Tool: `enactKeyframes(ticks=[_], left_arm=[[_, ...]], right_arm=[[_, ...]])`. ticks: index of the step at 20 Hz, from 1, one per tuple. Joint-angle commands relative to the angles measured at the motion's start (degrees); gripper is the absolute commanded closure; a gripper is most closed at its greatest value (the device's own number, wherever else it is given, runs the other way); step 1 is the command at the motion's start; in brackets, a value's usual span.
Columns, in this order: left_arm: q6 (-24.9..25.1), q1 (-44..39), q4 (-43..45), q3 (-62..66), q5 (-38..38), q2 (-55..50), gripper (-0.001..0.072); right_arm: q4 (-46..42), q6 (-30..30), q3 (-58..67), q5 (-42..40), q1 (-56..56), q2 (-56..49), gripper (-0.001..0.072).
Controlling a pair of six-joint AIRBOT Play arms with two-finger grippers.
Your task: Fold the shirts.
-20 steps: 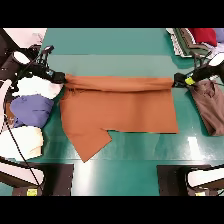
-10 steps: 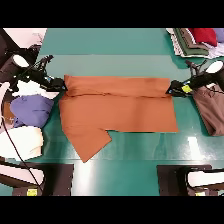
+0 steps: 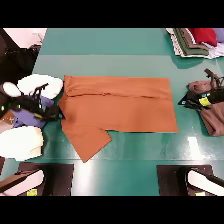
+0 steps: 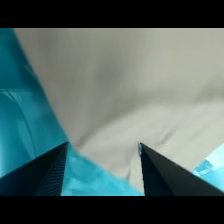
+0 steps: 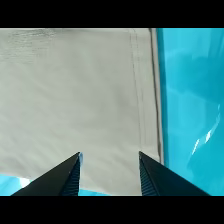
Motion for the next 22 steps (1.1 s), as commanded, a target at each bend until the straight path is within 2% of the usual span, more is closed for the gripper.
enactKeyframes(ticks=[1, 6, 9, 10, 11, 12, 14, 17, 18, 19, 22], left_arm=[[-1.6, 0.1, -2.8, -13.4, 2.1, 7.6, 0.0174], [2.2, 0.0, -12.3, -20.5, 5.9, 7.9, 0.0174], [2.9, -3.6, -13.9, -21.4, 9.2, 7.9, 0.0177], [2.9, -4.8, -15.0, -21.4, 10.5, 7.9, 0.0355], [2.9, -5.4, -16.2, -21.2, 11.2, 7.9, 0.0593], [2.9, -5.6, -16.8, -20.9, 11.5, 7.9, 0.0682], [3.0, -5.6, -16.9, -20.1, 11.1, 7.9, 0.0683], [3.3, -5.6, -16.9, -18.5, 9.4, 8.0, 0.0683], [3.3, -5.6, -16.9, -18.0, 9.1, 7.9, 0.0683], [3.4, -5.6, -16.9, -17.7, 8.9, 7.9, 0.0683], [3.4, -5.6, -17.1, -17.5, 9.2, 7.9, 0.0683]], right_arm=[[0.2, -0.6, -2.9, -2.1, -0.7, 4.7, 0.0294], [0.3, -0.6, -2.8, -1.8, -0.7, 5.4, 0.0294], [1.7, -0.7, -2.8, -1.5, -0.7, 5.4, 0.0294], [1.6, -1.1, -2.8, -0.5, -0.7, 5.4, 0.0294], [1.4, -1.8, -2.9, 1.1, -0.7, 5.4, 0.0295], [1.4, -2.6, -3.2, 2.9, -1.1, 5.4, 0.0295], [1.4, -3.2, -6.1, 5.8, -3.1, 5.9, 0.0294], [1.4, -4.4, -14.3, 4.9, -9.6, 7.3, 0.0294], [1.5, -5.0, -16.9, 4.7, -12.2, 7.4, 0.0245], [1.7, -5.0, -19.3, 4.6, -15.0, 6.9, 0.014], [2.2, -6.4, -24.5, 3.0, -19.5, 3.9, 0.0152]])
